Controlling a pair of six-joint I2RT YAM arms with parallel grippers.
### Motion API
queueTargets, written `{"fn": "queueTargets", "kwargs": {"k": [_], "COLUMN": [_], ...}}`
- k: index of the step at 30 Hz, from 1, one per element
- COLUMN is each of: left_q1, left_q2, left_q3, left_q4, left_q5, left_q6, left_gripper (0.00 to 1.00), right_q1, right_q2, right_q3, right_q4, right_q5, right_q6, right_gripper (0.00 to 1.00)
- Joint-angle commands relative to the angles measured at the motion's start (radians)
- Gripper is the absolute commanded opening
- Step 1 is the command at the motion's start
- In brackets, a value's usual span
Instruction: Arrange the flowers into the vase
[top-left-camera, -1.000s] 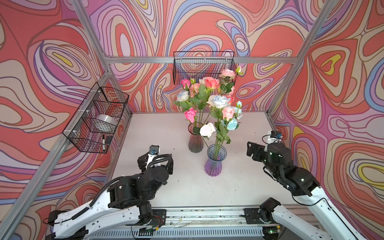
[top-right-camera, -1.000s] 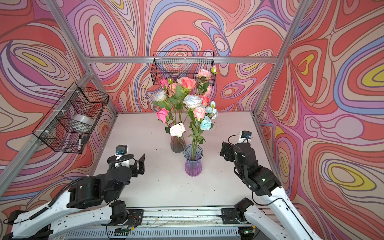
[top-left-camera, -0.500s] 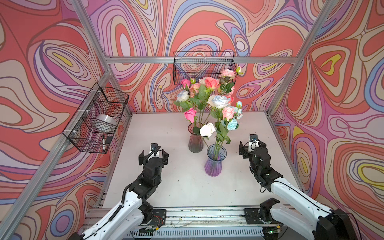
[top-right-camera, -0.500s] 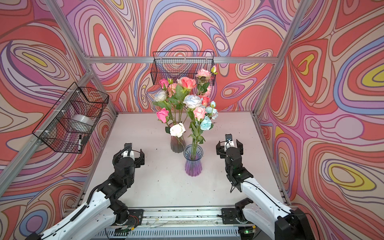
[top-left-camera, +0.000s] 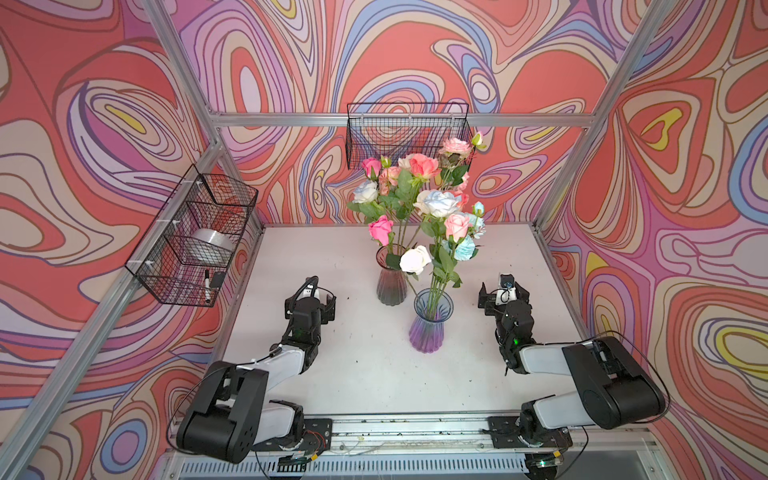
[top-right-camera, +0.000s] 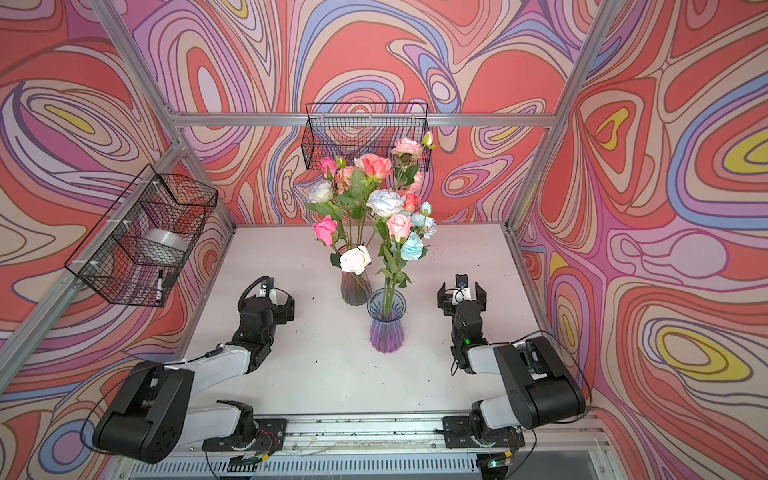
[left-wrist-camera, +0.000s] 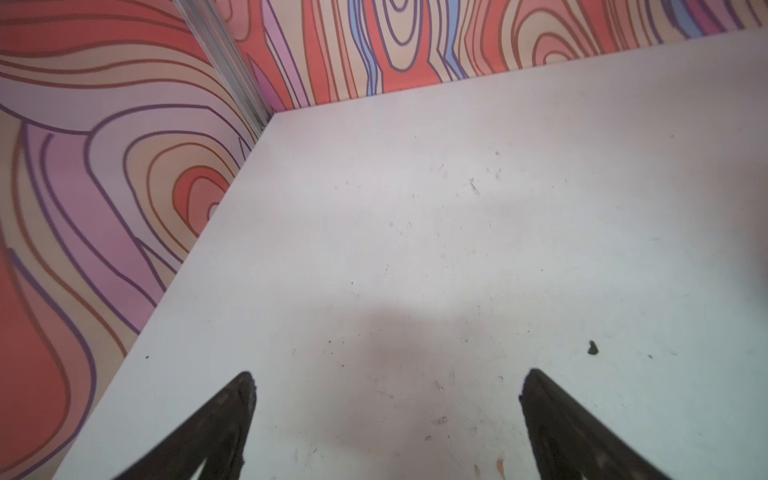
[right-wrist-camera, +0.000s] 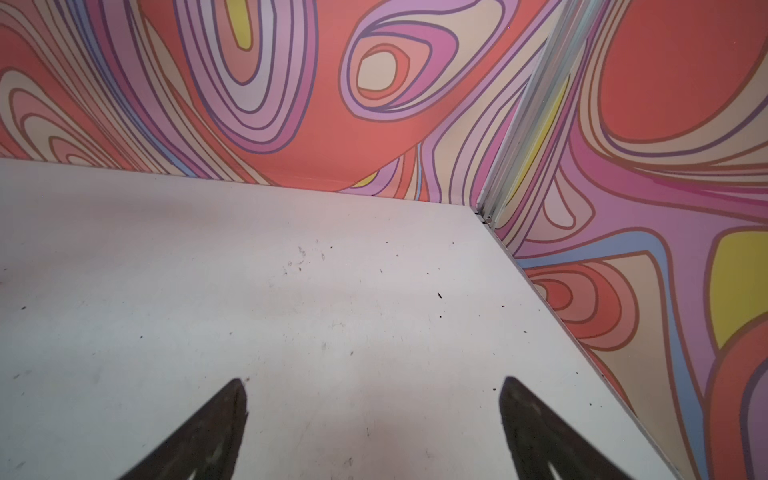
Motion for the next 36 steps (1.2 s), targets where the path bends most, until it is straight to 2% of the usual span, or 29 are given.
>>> {"fn": "queueTargets", "kwargs": {"k": [1,2,4,6,8,9,10,11,13,15,17,36], "left_q1": [0.024,0.046,0.095,0.112,0.115,0.130,0.138,0.138,0.143,0.155,0.158,0.158], "left_q2": [0.095,0.104,0.094,0.179,0.118,0.122,0.152,0.157,0.122,0.152,0.136,0.144], "left_q3": [-0.026,-0.040,-0.045,-0.052,-0.032,-0.025,-0.034,-0.035,-0.001,0.011,0.034,0.035], "left_q4": [0.317,0.350,0.297,0.433,0.285,0.282,0.355,0.357,0.234,0.259,0.179,0.199], "left_q5": [-0.007,-0.008,0.074,0.135,0.144,0.200,0.234,0.226,0.169,0.123,0.095,0.095], "left_q6": [0.050,0.024,-0.038,-0.011,-0.032,-0.032,-0.016,-0.016,-0.058,-0.076,-0.103,-0.097], "left_gripper": [1.00,1.00,1.00,1.00,1.00,1.00,1.00,1.00,1.00,1.00,1.00,1.00], "right_q1": [-0.025,-0.025,-0.027,-0.027,-0.026,-0.027,-0.028,-0.035,-0.058,-0.091,-0.130,-0.147], "right_q2": [0.091,0.119,0.183,0.260,0.286,0.275,0.275,0.243,0.228,0.220,0.214,0.212], "right_q3": [0.001,-0.003,-0.019,-0.028,-0.008,0.006,0.038,0.056,0.107,0.160,0.194,0.198], "right_q4": [0.179,0.211,0.300,0.397,0.386,0.330,0.261,0.218,0.092,-0.027,-0.106,-0.109], "right_q5": [-0.039,-0.036,-0.019,-0.008,-0.011,-0.004,0.009,0.003,-0.012,-0.059,-0.111,-0.127], "right_q6": [0.044,0.044,0.051,0.050,0.033,0.052,0.057,0.065,0.093,0.120,0.154,0.161], "right_gripper": [0.98,0.98,0.98,0.98,0.98,0.98,0.98,0.98,0.98,0.98,0.98,0.98]}}
